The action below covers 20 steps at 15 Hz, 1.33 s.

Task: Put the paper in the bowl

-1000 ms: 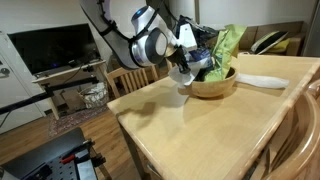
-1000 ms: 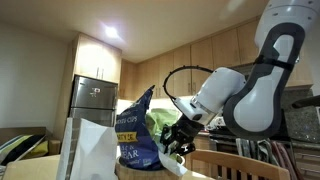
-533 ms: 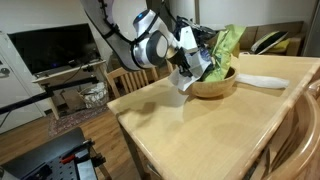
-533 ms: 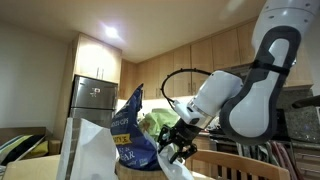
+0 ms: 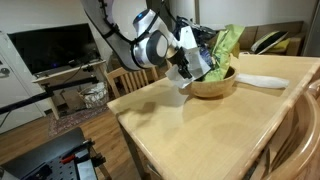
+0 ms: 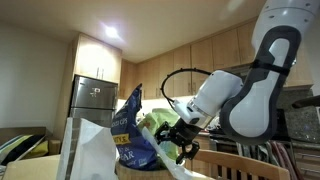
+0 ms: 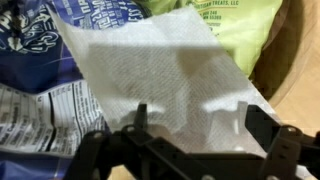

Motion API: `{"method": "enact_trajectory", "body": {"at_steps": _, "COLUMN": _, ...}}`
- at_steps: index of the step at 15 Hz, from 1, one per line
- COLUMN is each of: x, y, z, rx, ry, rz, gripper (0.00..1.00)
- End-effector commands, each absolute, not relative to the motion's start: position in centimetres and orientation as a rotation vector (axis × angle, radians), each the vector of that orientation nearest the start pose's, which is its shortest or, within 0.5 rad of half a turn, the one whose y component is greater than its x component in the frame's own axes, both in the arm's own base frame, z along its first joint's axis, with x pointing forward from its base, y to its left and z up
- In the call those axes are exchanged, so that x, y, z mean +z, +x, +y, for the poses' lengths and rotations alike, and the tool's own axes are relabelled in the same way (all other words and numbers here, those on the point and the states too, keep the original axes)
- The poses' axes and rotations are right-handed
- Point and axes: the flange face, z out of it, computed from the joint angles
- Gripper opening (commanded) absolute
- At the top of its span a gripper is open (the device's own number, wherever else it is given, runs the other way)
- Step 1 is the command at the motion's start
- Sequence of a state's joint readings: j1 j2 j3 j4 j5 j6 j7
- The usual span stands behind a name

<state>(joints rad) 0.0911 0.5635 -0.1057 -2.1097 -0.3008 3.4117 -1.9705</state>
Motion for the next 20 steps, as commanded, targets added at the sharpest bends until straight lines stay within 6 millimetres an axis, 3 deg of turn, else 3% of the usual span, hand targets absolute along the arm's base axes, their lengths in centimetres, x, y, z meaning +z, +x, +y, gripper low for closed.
{"method": "enact_trajectory", "body": {"at_steps": 1, "x": 23.4, "y": 62.3, "z": 3.1, "rx": 0.436, "ry": 1.003, "rz": 2.234, "gripper": 1.00}}
{"method": "enact_trajectory", "body": {"at_steps": 5, "x": 23.9, "y": 62.5, "z": 3.0, "rx": 0.463, "ry": 1.024, "rz": 2.203, "gripper": 1.00}}
{"method": "enact_trajectory", "body": {"at_steps": 9, "x": 25.9, "y": 63.2, "z": 1.9, "rx": 0.459, "ry": 1.032, "rz": 2.096, "gripper": 1.00}}
{"method": "enact_trajectory", "body": {"at_steps": 14, "x": 31.1, "y": 66.5, "z": 0.9, "rx": 0.436, "ry": 1.065, "rz": 1.942, "gripper": 1.00}}
{"method": "enact_trajectory", "body": {"at_steps": 20, "x": 37.6, "y": 67.9, "z": 1.5, "rx": 0.460, "ry": 1.088, "rz": 1.764, "gripper": 1.00}}
